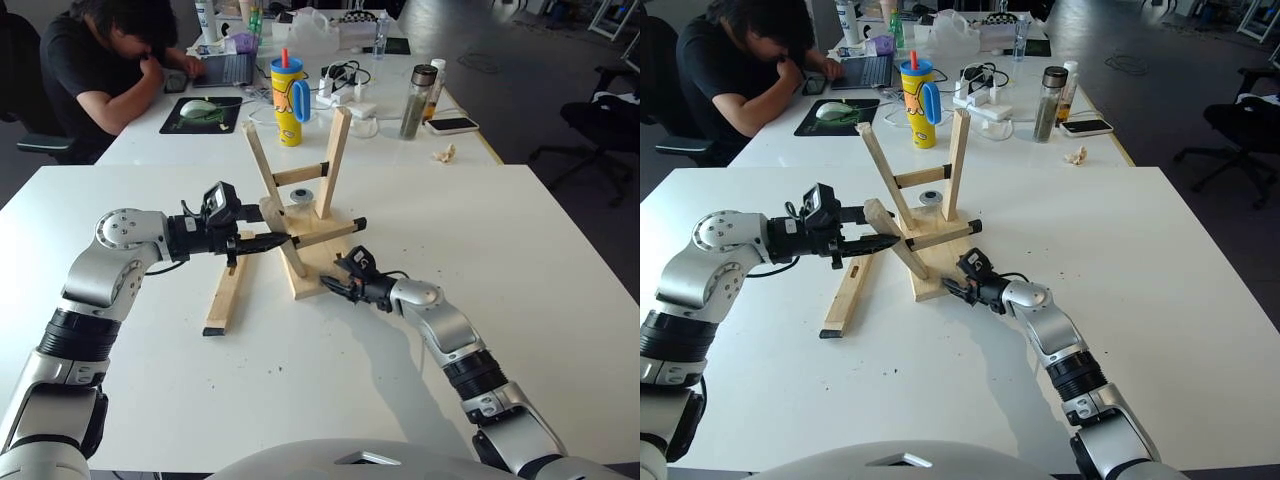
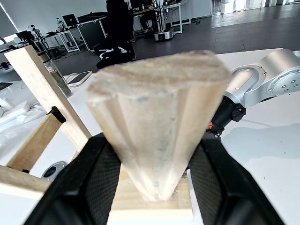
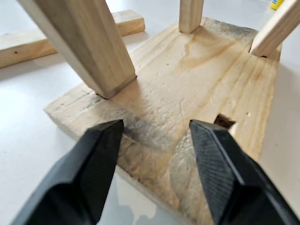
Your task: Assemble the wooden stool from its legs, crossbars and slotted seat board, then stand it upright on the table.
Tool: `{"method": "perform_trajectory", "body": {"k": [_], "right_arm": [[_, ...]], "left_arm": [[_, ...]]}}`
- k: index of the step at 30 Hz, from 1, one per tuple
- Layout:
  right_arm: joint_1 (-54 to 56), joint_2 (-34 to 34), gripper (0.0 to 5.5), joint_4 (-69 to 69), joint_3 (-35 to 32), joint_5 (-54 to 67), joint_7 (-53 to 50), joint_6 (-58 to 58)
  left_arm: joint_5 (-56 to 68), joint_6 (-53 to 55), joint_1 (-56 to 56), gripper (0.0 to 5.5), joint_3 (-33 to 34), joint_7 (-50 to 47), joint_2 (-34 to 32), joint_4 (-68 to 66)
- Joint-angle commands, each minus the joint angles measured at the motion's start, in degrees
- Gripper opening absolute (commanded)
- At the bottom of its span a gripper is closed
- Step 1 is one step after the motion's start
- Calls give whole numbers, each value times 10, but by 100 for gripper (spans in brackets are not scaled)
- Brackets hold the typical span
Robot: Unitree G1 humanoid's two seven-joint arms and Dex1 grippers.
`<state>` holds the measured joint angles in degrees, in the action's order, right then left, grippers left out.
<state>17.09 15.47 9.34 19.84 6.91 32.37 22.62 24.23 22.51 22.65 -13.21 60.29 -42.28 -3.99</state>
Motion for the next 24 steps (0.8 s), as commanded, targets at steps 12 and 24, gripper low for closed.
{"method": "perform_trajectory", "body": {"k": [12,24], "right_arm": [[-26,6,259,61,14,-37,-13,14],[-19,7,259,80,29,-45,-6,6]], "left_arm": [[265,189,33,376,307,-52,-1,64],[417,246,103,198,194,-314,148,241]]}}
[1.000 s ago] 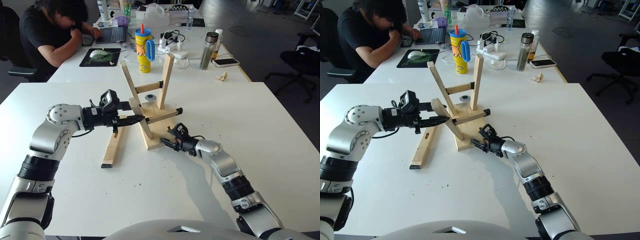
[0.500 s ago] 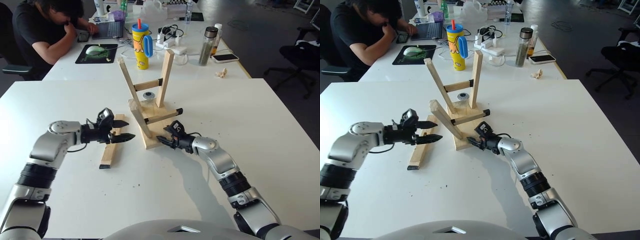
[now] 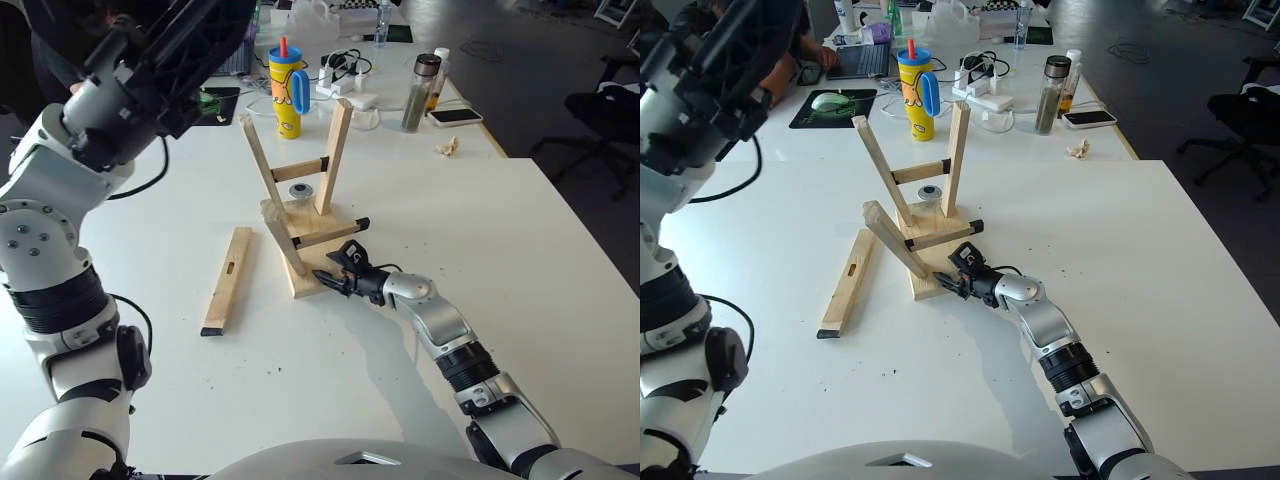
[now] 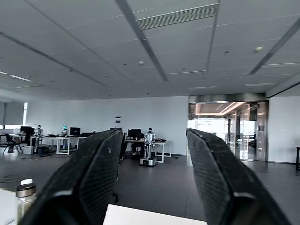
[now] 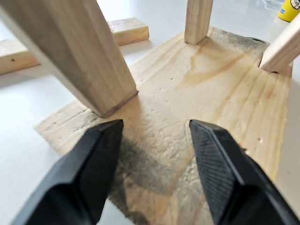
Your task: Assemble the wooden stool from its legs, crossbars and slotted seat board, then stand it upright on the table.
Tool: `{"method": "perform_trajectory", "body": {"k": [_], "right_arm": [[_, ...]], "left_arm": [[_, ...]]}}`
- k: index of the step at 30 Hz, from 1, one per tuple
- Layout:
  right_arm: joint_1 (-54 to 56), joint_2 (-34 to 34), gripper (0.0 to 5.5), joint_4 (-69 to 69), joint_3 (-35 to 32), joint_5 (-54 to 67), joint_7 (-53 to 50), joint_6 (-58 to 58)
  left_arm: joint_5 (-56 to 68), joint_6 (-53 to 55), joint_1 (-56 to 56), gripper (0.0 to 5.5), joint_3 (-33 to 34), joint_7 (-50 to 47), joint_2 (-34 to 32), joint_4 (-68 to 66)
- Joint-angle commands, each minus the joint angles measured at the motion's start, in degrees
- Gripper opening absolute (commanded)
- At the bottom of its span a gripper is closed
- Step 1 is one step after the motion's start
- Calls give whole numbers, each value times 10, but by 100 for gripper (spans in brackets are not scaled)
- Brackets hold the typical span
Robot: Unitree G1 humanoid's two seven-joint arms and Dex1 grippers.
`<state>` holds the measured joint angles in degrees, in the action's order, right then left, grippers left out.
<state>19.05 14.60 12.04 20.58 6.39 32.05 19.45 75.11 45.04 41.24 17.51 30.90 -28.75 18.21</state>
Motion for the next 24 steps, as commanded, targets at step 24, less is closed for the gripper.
{"method": "perform_trajectory", "body": {"k": [24], "right_arm": [[-126,57,259,-163,-61,-14,-2,-73]], "left_arm": [[-476,-196,-445,308,-73,-170,50,-6]]}}
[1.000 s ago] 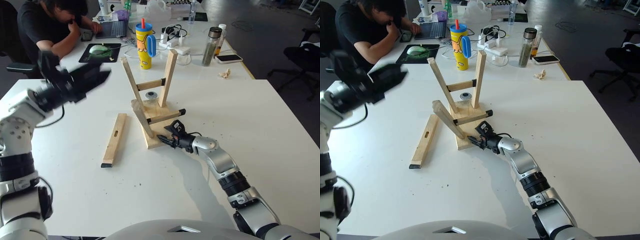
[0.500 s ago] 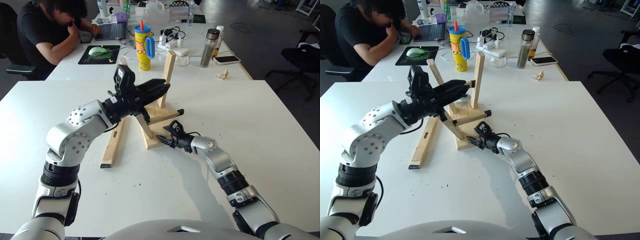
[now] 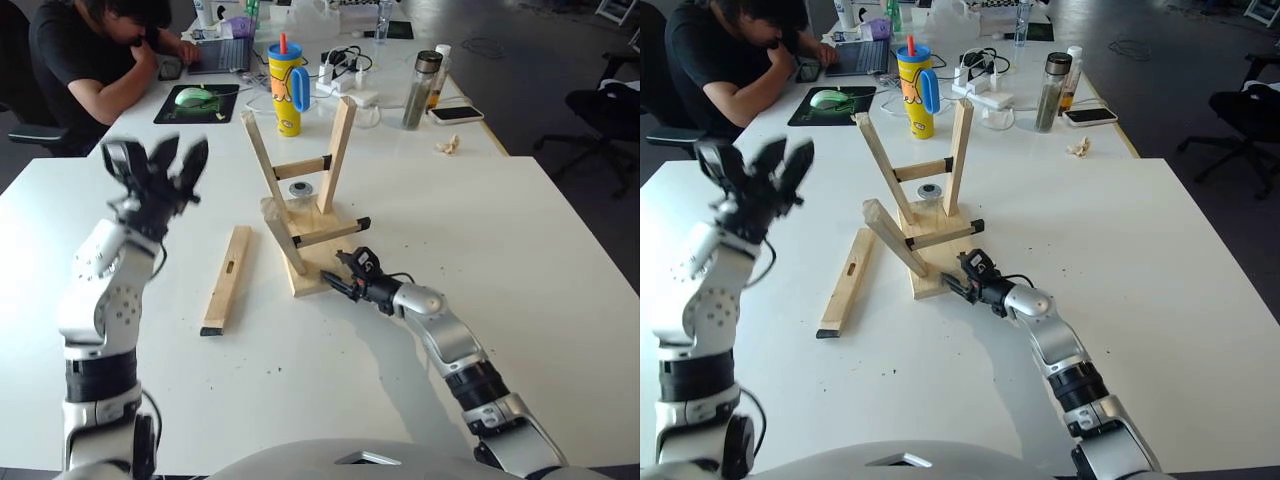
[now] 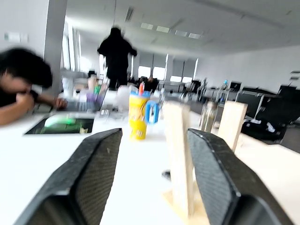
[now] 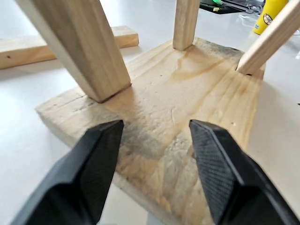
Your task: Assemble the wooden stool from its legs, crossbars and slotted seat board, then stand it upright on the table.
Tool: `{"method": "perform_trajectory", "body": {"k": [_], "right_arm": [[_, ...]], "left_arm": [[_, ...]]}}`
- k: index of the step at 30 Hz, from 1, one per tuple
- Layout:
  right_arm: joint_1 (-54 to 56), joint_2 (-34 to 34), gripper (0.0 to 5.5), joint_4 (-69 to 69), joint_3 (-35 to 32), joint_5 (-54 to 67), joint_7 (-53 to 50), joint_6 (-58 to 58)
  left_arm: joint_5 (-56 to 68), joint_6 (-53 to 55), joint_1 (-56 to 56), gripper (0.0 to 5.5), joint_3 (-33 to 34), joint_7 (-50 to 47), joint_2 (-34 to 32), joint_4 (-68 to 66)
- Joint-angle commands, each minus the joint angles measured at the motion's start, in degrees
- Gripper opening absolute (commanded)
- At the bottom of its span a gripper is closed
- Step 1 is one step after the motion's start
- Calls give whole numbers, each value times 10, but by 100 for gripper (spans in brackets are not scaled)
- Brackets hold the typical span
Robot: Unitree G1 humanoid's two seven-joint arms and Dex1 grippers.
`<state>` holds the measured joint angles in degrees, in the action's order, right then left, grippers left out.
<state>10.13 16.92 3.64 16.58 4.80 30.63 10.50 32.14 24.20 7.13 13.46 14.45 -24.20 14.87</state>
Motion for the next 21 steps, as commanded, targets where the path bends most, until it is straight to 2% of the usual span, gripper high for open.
{"method": "perform_trajectory", "body": {"k": [1,3,10,21], "right_arm": [[-47,44,259,-94,-30,8,17,25],[-63,65,259,-114,-48,20,31,36],[-61,123,259,-53,-60,23,101,44],[-26,103,259,41,-26,-9,120,-7]], "left_arm": [[-51,19,-125,325,-39,-11,11,39],[-60,38,-157,356,-54,-22,22,56],[-97,80,-202,356,-74,-48,27,118],[-128,212,-181,356,-93,-53,4,131]]}}
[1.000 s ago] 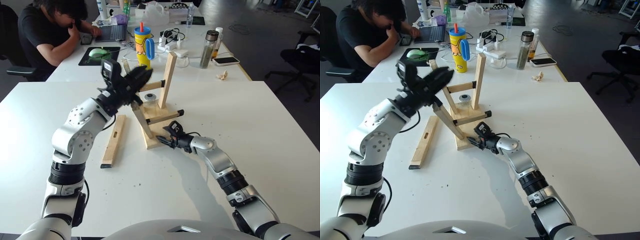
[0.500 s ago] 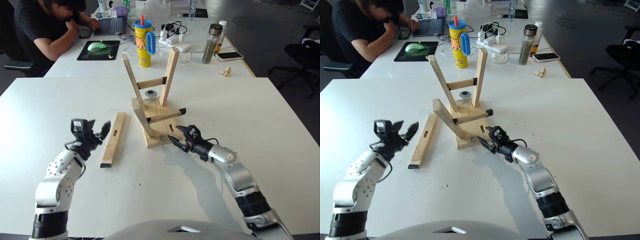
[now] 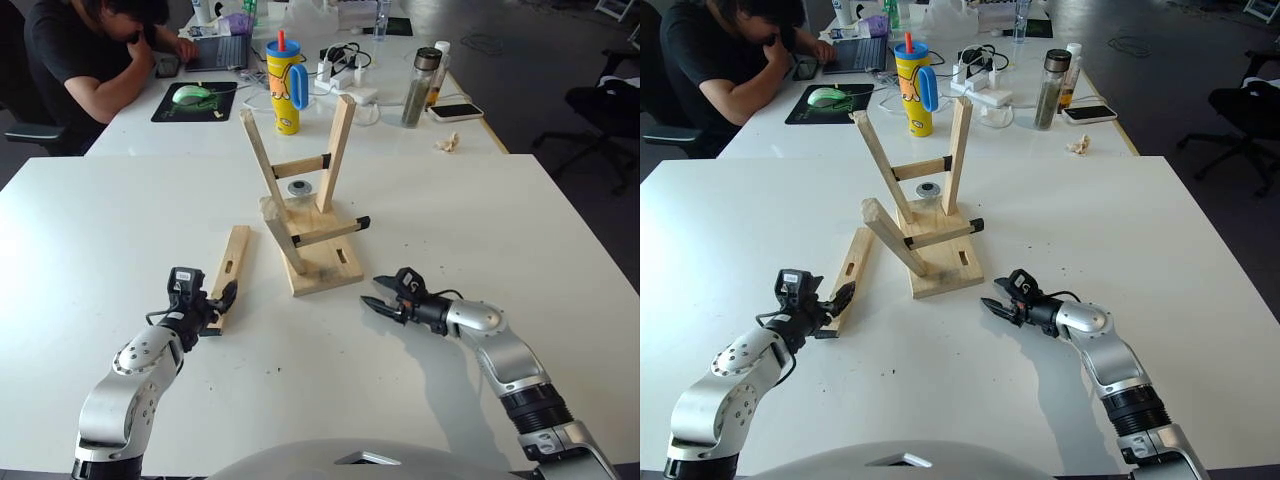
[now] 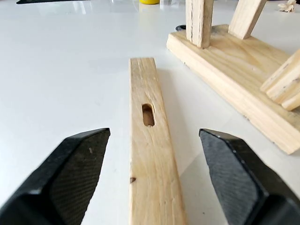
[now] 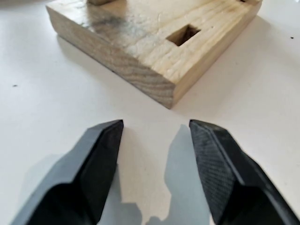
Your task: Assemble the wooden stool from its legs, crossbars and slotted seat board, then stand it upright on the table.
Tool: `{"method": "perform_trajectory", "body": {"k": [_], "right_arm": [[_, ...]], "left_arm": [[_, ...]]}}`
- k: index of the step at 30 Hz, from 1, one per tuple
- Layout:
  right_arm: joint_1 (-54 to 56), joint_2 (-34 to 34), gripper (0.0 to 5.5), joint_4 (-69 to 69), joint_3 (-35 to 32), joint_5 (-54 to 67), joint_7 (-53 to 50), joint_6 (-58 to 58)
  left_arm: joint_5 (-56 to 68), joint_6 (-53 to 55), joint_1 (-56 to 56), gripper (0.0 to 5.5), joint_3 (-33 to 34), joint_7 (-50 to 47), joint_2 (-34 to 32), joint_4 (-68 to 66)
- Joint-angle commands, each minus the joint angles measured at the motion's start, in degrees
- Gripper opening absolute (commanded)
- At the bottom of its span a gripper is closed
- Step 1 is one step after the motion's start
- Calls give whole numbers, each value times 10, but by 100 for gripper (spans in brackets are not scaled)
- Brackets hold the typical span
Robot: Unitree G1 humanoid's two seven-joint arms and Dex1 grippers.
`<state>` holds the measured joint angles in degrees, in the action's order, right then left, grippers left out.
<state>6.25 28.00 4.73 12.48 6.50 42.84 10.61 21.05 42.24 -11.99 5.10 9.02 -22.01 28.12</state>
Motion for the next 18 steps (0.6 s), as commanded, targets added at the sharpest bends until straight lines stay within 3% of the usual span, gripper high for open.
{"method": "perform_trajectory", "body": {"k": [1,9,15,18], "right_arm": [[19,-10,259,39,17,-31,-4,-15],[45,-21,259,65,61,-69,12,-74],[34,-51,259,29,94,-66,18,-60],[34,-70,259,25,108,-72,10,-52]], "left_arm": [[-25,38,13,356,-15,3,-24,-8],[-45,72,13,356,-40,18,-27,-35],[-77,18,61,256,-28,37,-51,-115],[-79,-21,109,215,10,40,-59,-181]]}}
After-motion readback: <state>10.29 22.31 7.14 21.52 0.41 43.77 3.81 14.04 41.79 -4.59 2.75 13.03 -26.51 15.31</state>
